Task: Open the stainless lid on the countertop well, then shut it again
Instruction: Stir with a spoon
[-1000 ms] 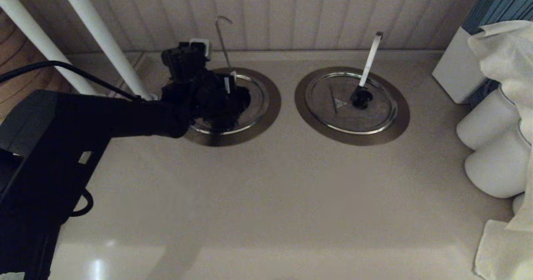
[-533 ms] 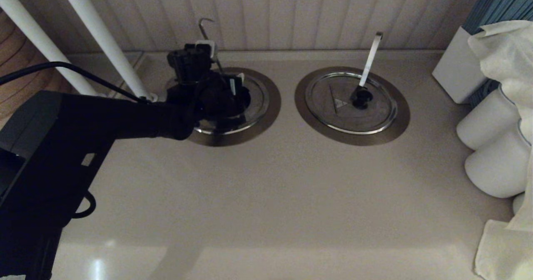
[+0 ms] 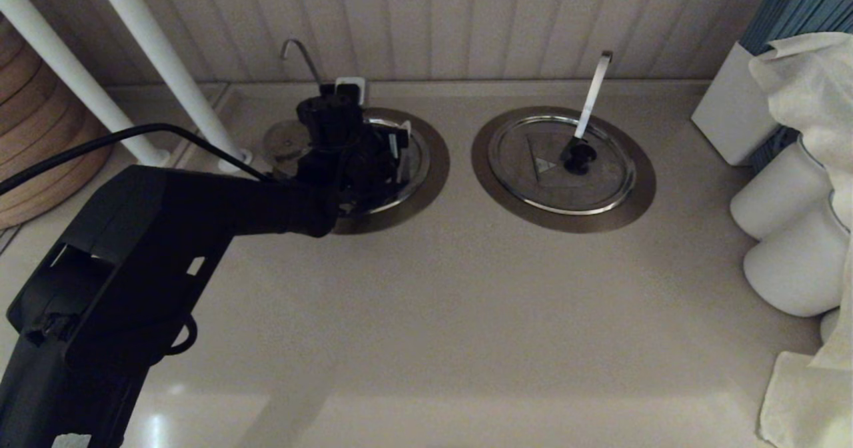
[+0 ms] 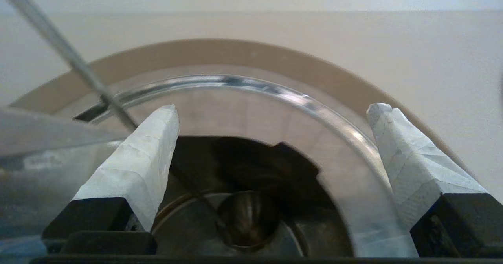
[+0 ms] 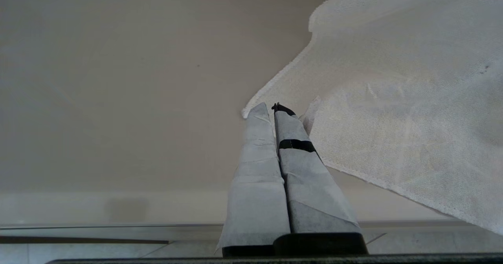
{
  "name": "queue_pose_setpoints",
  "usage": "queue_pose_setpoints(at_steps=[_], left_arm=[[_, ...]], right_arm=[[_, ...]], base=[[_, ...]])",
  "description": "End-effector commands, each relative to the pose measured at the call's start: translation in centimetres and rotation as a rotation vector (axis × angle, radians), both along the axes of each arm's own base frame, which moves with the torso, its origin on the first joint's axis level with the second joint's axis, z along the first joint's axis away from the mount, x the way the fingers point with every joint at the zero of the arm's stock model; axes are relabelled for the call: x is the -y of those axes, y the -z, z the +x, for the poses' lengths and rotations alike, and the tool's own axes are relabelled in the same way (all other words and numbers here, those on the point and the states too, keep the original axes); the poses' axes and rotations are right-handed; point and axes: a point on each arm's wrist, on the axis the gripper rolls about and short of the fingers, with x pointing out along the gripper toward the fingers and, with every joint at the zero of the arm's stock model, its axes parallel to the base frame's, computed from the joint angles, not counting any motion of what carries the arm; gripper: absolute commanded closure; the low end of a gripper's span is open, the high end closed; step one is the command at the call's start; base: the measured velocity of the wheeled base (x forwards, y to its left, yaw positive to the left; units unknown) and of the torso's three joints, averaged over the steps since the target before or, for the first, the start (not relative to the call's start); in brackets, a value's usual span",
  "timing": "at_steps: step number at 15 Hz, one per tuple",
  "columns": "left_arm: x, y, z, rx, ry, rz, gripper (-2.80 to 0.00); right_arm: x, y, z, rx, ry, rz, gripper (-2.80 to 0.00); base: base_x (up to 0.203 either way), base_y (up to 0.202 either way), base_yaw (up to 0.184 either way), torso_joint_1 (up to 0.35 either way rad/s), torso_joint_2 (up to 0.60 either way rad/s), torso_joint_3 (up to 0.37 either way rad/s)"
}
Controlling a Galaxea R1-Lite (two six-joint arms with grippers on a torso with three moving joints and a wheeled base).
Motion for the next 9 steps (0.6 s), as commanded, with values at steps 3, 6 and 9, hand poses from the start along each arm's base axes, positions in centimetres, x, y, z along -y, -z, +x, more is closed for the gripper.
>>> queue_pose_setpoints(at_steps=[3,6,9], left_arm=[[-0.2,-1.7,-0.9,0.029,0.003,-0.023,-2.8],[0.0,-3.2,-2.2,0.044,0.024,-0.054,-2.8],[-0.4,-4.6,-3.1,0.055,0.037,-0.105,-2.8]], right_arm=[[0.0,0.0,0.0,0.0,0.0,0.0,0.0],[0.0,0.0,0.0,0.0,0.0,0.0,0.0],[0.0,0.0,0.0,0.0,0.0,0.0,0.0]], base=[[0.0,0.0,0.0,0.0,0.0,0.0],[0.0,0.0,0.0,0.0,0.0,0.0],[0.0,0.0,0.0,0.0,0.0,0.0]])
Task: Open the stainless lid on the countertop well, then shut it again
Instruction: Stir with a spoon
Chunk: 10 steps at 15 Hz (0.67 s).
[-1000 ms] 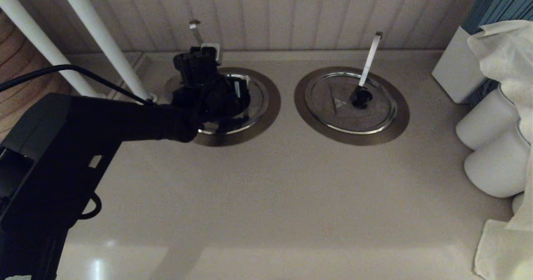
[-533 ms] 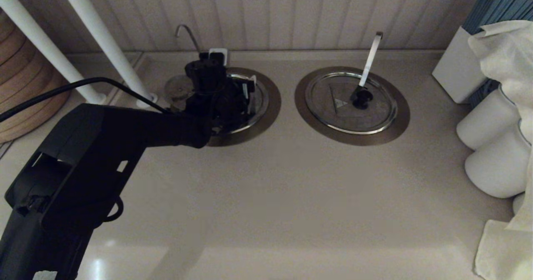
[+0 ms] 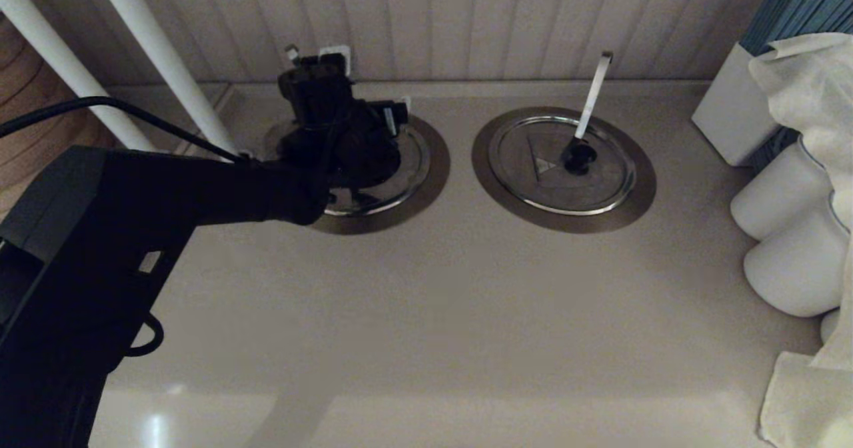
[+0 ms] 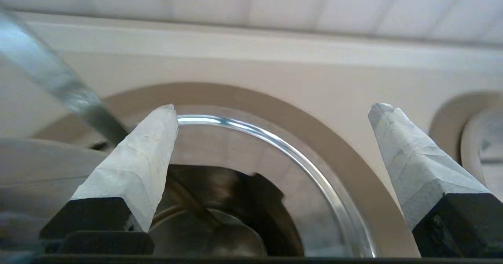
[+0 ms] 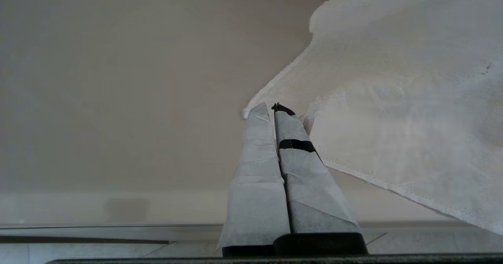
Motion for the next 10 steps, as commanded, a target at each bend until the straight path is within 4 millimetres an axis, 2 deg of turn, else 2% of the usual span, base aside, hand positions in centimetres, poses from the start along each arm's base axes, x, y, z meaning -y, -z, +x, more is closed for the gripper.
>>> queue_pose_setpoints(at_steps=[1,4,7,10], left_arm=[[-0.2,-0.8,-0.4,0.017,-0.001,-0.01,-2.8],[-0.2,-0.6,-0.3,0.013,0.003,-0.009,-2.8],[0.5,0.4,0.1,-0.007,0.009,0.003,-2.8],[-0.8,0.2,0.7,-0.006,-0.022,0.008,-2.8]], right_arm=[[0.0,0.0,0.0,0.0,0.0,0.0,0.0],[0.0,0.0,0.0,0.0,0.0,0.0,0.0],[0.0,0.0,0.0,0.0,0.0,0.0,0.0],[0.0,0.0,0.0,0.0,0.0,0.0,0.0]], base=[[0.0,0.0,0.0,0.0,0.0,0.0],[0.0,0.0,0.0,0.0,0.0,0.0],[0.0,0.0,0.0,0.0,0.0,0.0],[0.0,0.0,0.0,0.0,0.0,0.0]])
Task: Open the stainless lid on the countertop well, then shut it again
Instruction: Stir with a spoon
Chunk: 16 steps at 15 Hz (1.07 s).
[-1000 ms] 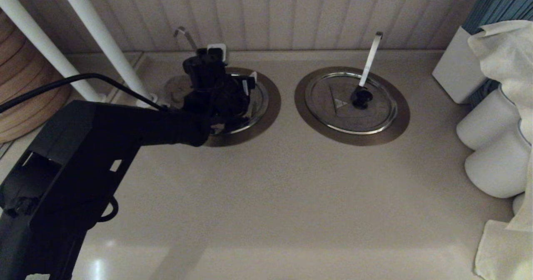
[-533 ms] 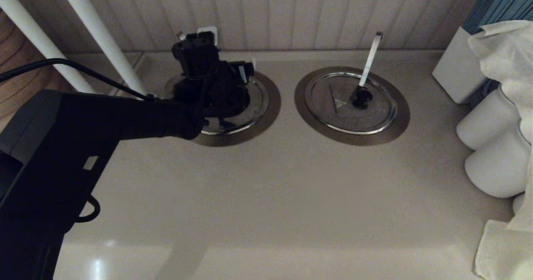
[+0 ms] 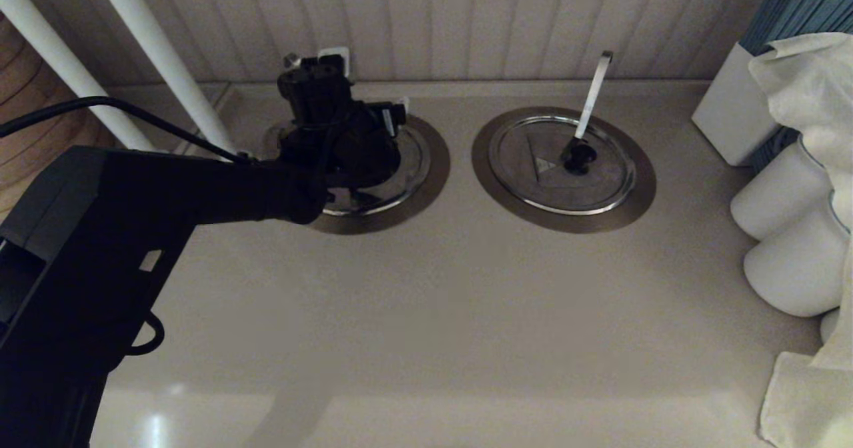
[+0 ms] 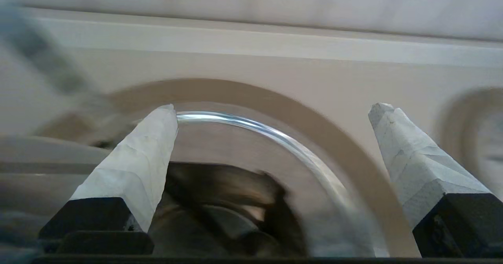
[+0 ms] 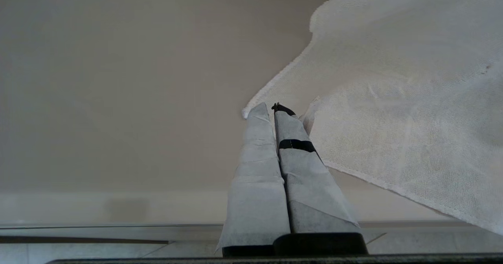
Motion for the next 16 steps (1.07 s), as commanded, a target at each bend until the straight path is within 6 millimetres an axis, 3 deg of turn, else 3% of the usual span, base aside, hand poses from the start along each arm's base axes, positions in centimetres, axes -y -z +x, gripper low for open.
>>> queue_pose_setpoints(at_steps=[1,8,13,16], left_arm=[[-0.6,0.0,0.5,0.009,-0.017,-0.003,-2.8],[-3.2,0.4,2.7,0.025,-0.086,-0.005,-2.8],[-4.2,-1.3,1.8,0.027,-0.103,-0.006,-2.8],[-4.2,-2.7,0.2,0.032,-0.09,-0.008,-2.8]], right_arm=[[0.0,0.0,0.0,0.0,0.0,0.0,0.0],[0.0,0.0,0.0,0.0,0.0,0.0,0.0],[0.0,0.0,0.0,0.0,0.0,0.0,0.0],[0.0,0.0,0.0,0.0,0.0,0.0,0.0]], base=[[0.0,0.0,0.0,0.0,0.0,0.0],[0.0,0.0,0.0,0.0,0.0,0.0],[0.0,0.0,0.0,0.0,0.0,0.0],[0.0,0.0,0.0,0.0,0.0,0.0]])
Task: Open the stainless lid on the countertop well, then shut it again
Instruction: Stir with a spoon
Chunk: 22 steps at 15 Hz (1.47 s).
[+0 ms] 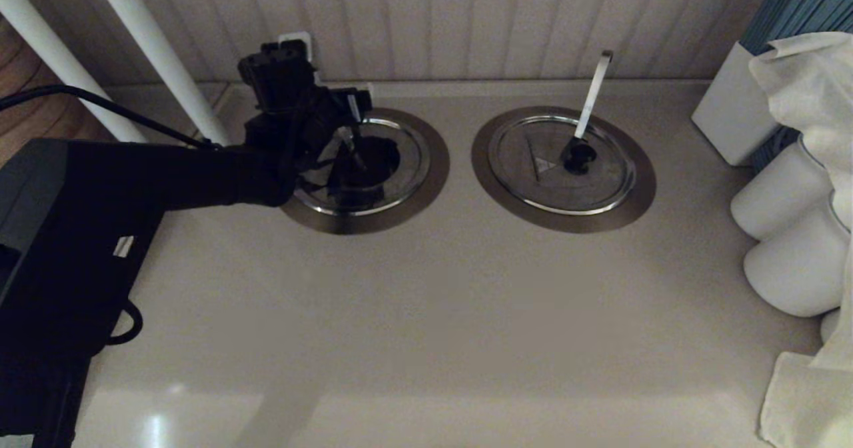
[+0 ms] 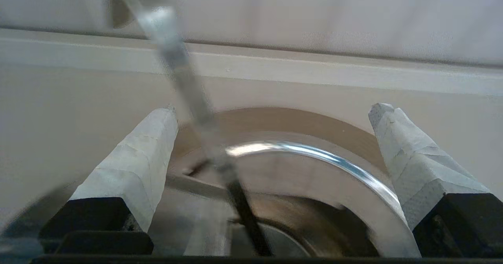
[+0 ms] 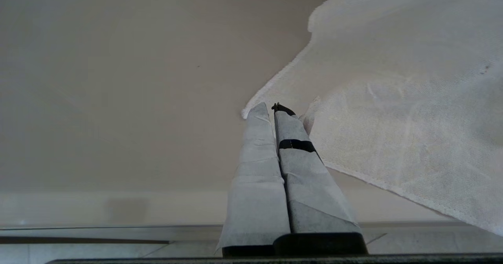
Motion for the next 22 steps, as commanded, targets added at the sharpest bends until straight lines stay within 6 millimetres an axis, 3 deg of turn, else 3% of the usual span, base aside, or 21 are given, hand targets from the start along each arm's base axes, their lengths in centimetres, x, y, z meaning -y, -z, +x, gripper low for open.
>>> queue_pose_setpoints(at_steps=[1,7,12,18,22], left_arm=[[-0.1,-1.6,-1.4,0.018,0.006,-0.007,-2.8],[-0.6,-2.1,-2.2,-0.061,-0.048,0.056,-2.8],[-1.4,-1.8,-1.2,-0.114,-0.134,0.065,-2.8],[-2.1,-0.1,1.0,-0.131,-0.17,0.063,-2.8],[-1.1,1.7,1.9,-0.145,-0.121,0.055,-2.8]], right_arm=[[0.0,0.0,0.0,0.0,0.0,0.0,0.0],[0.0,0.0,0.0,0.0,0.0,0.0,0.0],[0.0,0.0,0.0,0.002,-0.001,0.0,0.0],[0.0,0.0,0.0,0.0,0.0,0.0,0.0],[0.0,0.0,0.0,0.0,0.0,0.0,0.0]], base=[[0.0,0.0,0.0,0.0,0.0,0.0],[0.0,0.0,0.0,0.0,0.0,0.0],[0.0,0.0,0.0,0.0,0.0,0.0],[0.0,0.0,0.0,0.0,0.0,0.0],[0.0,0.0,0.0,0.0,0.0,0.0]])
